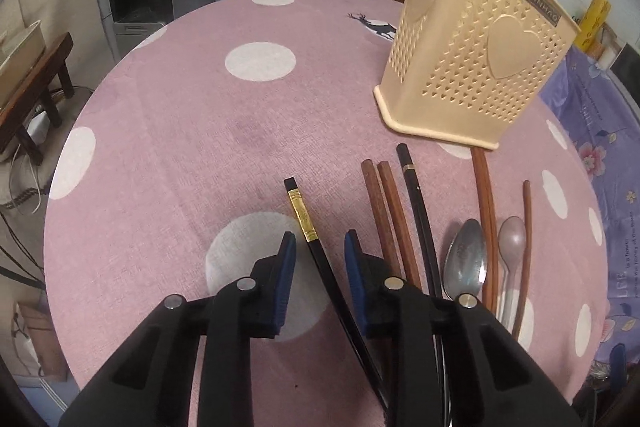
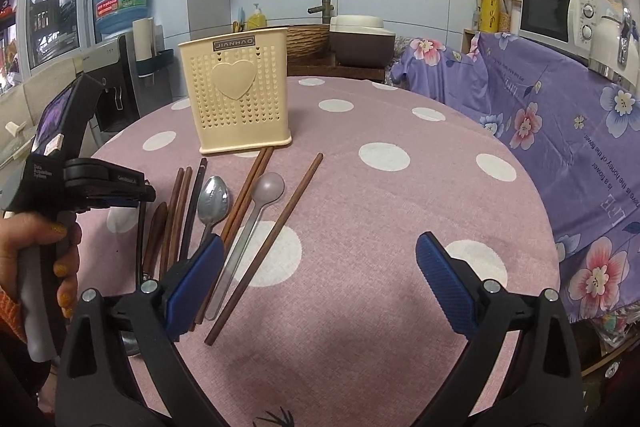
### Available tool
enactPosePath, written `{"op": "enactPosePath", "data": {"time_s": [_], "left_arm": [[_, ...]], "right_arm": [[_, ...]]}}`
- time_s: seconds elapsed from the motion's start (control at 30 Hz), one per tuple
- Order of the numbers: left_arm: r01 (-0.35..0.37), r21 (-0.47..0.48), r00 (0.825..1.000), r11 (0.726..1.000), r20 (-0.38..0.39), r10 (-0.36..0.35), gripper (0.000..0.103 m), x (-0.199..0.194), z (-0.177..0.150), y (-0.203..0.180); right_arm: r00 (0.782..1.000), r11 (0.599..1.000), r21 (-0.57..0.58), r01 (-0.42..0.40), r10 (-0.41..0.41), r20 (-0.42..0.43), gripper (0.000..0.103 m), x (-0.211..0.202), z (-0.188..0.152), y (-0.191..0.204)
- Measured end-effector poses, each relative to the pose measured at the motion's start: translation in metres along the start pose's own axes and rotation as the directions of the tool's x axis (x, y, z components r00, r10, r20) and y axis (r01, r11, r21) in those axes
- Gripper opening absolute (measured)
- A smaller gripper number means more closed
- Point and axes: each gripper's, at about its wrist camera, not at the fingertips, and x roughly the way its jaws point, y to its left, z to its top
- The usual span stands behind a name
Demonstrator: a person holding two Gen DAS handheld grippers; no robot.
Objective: Organize utensils
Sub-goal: 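Grasp the gold-tipped black chopstick with the left tool while the right tool grasps a brown chopstick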
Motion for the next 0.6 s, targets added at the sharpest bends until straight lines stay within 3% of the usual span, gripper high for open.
{"op": "enactPosePath", "data": {"time_s": [0.07,0.23,0.43,0.6], "left_arm": [[-0.012,0.002,1.000,1.000,0.004,0.012,0.024,0.000,0.001,-0.002],[-0.021,0.010,1.000,1.000,-0.001,0.021,0.023,-0.001,0.000,-0.005],[-0.014,0.013,1.000,1.000,0.000,0.014,0.023,-0.002,-0.004,-0.004],[-0.025,0.014,1.000,1.000,0.002,0.025,0.023,-0.001,-0.004,-0.006]], "right_arm": [[1.000,1.000,0.005,-0.014,0.014,-0.023,0.094,0.012,0.008,-0.002],[0.985,0.995,0.072,-0.068,0.078,-0.151,0.069,0.064,0.034,-0.002],[0.958,0.993,0.118,-0.009,0.043,-0.284,0.050,0.133,0.059,0.000],[0.937,0.992,0.122,0.026,0.018,-0.348,0.039,0.165,0.062,0.009]]}}
